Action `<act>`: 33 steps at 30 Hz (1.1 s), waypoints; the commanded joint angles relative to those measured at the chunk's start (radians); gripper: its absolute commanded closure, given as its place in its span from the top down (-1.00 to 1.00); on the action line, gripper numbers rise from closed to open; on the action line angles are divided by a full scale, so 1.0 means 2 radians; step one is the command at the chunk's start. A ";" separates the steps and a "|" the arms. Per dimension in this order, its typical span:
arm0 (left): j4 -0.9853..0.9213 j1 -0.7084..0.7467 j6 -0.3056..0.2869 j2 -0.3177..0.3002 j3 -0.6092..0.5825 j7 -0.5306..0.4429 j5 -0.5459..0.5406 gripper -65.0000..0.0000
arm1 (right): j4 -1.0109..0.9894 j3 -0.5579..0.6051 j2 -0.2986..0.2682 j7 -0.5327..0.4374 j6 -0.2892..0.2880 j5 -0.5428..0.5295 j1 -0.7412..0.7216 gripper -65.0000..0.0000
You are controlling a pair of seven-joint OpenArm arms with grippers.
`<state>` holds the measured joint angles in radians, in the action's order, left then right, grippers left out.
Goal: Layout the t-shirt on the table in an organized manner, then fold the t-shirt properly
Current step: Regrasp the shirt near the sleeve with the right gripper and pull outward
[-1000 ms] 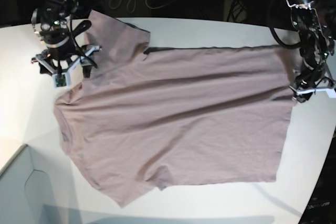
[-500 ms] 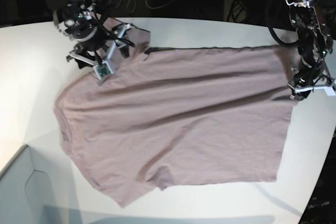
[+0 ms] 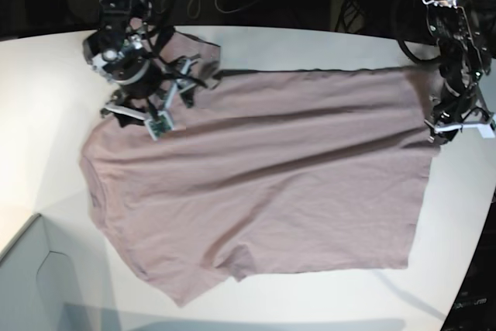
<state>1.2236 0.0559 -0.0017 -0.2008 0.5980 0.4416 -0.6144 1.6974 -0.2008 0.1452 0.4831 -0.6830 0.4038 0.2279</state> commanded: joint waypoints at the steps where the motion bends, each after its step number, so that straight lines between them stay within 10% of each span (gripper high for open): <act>1: 0.005 -0.005 -0.002 -0.010 0.001 -0.012 -0.002 0.01 | 0.008 -0.009 0.002 -0.010 -0.008 -0.006 -0.002 0.37; 11: 0.005 -0.006 -0.002 -0.024 0.002 -0.012 -0.002 0.01 | -0.015 -0.141 -0.017 -0.010 -0.008 -0.007 -0.063 0.37; 27: 0.010 0.003 -0.002 -0.024 0.002 -0.012 -0.005 0.01 | -0.214 -0.149 -0.088 -0.023 -0.008 -0.004 -0.177 0.37; 33: 0.046 0.005 -0.002 -0.024 0.002 -0.009 -0.005 0.01 | -0.185 -0.149 -0.113 -0.080 0.085 -0.005 -0.124 0.37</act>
<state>1.2900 0.0772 0.0051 -0.2329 0.5995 0.4461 -0.6182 1.3022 -0.4980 -0.0708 0.3523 -0.5301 0.4084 -0.0055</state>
